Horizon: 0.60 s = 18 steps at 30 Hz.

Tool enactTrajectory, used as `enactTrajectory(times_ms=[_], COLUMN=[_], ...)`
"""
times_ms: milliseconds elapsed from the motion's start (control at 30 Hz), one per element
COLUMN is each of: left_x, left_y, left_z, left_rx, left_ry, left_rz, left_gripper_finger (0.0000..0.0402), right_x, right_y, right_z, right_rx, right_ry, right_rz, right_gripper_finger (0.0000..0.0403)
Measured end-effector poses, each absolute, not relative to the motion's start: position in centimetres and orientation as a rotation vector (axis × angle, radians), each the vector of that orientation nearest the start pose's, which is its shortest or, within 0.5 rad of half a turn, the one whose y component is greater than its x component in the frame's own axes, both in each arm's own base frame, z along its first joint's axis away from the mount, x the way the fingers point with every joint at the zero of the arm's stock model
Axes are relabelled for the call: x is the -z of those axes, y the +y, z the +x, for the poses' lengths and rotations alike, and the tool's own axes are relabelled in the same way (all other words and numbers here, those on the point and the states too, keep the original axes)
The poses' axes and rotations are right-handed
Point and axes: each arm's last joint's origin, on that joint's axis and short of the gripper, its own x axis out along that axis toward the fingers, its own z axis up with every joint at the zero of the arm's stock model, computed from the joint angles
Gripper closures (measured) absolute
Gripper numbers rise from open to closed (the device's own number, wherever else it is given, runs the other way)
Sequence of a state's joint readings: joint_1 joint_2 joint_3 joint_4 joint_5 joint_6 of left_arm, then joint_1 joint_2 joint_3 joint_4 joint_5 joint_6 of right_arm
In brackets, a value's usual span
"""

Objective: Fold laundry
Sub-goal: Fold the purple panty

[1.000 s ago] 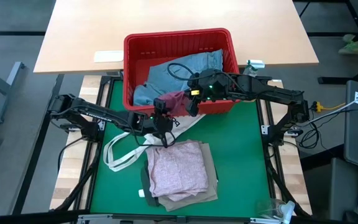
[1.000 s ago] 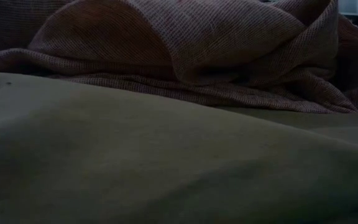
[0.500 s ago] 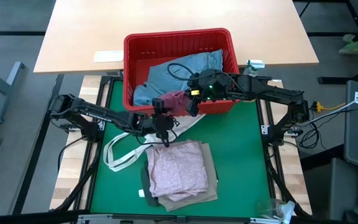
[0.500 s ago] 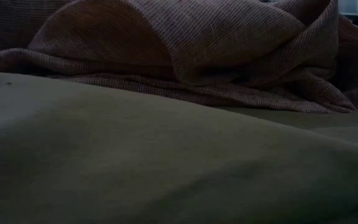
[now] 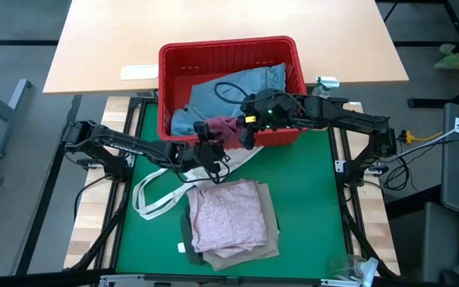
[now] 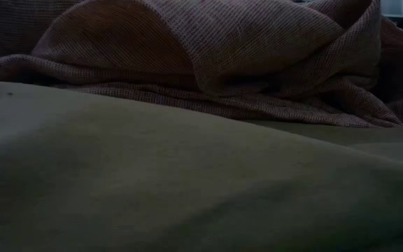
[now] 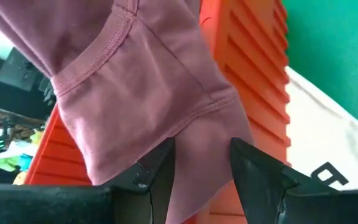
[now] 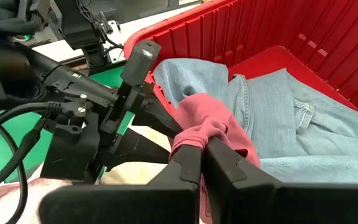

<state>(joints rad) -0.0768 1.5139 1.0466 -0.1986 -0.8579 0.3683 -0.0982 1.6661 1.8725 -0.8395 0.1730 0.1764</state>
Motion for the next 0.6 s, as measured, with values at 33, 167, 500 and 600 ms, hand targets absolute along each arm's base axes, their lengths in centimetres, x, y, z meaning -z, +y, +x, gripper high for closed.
enactTrajectory(times_ms=[33, 167, 500, 600], left_x=[-25.7, -25.7, -25.7, -25.7], left_y=[-0.2, 0.3, -0.5, -1.5], left_z=[32.0, 32.0, 32.0, 31.9], left_rx=[-0.635, -0.646, -0.627, -0.604], left_ry=[0.749, 0.754, 0.744, 0.732], left_rz=[0.643, 0.636, 0.646, 0.659], left_gripper_finger=[0.0253, 0.0253, 0.0312, 0.0338], right_x=[-41.8, -41.7, -41.6, -41.4], right_y=[-3.9, -3.9, -3.9, -3.9], right_z=[34.8, 34.8, 34.7, 34.5], right_rx=[0.318, 0.318, 0.316, 0.317], right_ry=[0.614, 0.620, 0.638, 0.667], right_rz=[0.146, 0.146, 0.139, 0.136], right_gripper_finger=[0.0395, 0.0395, 0.0395, 0.0395])
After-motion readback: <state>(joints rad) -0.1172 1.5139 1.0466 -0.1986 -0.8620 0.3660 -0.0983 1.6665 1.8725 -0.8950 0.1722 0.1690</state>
